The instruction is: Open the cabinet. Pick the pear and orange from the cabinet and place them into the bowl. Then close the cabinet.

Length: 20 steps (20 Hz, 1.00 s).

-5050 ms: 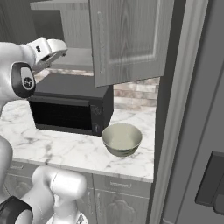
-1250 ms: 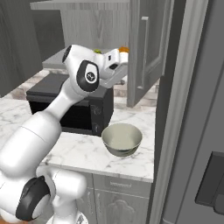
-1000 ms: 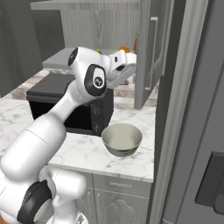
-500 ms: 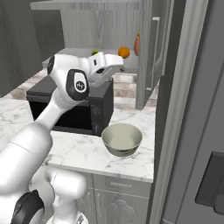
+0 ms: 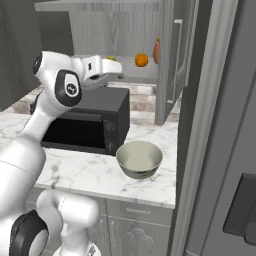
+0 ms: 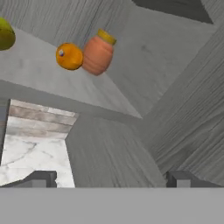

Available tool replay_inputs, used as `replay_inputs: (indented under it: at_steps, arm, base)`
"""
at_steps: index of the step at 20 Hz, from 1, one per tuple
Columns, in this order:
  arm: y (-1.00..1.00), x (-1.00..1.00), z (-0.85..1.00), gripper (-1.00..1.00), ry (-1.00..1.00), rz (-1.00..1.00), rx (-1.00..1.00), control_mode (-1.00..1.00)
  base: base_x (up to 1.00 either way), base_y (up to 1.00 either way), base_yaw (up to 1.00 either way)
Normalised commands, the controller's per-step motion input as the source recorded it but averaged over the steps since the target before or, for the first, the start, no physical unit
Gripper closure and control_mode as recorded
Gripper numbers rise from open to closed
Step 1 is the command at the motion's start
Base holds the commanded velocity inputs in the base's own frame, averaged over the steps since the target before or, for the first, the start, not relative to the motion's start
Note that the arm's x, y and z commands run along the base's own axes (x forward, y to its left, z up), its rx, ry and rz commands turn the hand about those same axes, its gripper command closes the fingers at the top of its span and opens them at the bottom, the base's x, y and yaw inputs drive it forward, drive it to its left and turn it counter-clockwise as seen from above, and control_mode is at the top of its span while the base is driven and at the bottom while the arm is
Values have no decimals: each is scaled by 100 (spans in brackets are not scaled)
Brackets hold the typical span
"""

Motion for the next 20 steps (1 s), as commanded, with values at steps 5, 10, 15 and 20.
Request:
replay_inputs:
  at_steps: [5, 10, 15, 20]
  arm:
    - [4, 0, 14, -100, -11, 0, 34, -100]
    - [0, 0, -2, -100, -23, 0, 24, -100]
    - [0, 0, -10, -100, -25, 0, 25, -100]
    - [0, 2, 0, -100, -17, 0, 23, -100]
  base:
    - [0, 0, 0]
    - [0, 0, 0]
    - [0, 0, 0]
    - [0, 0, 0]
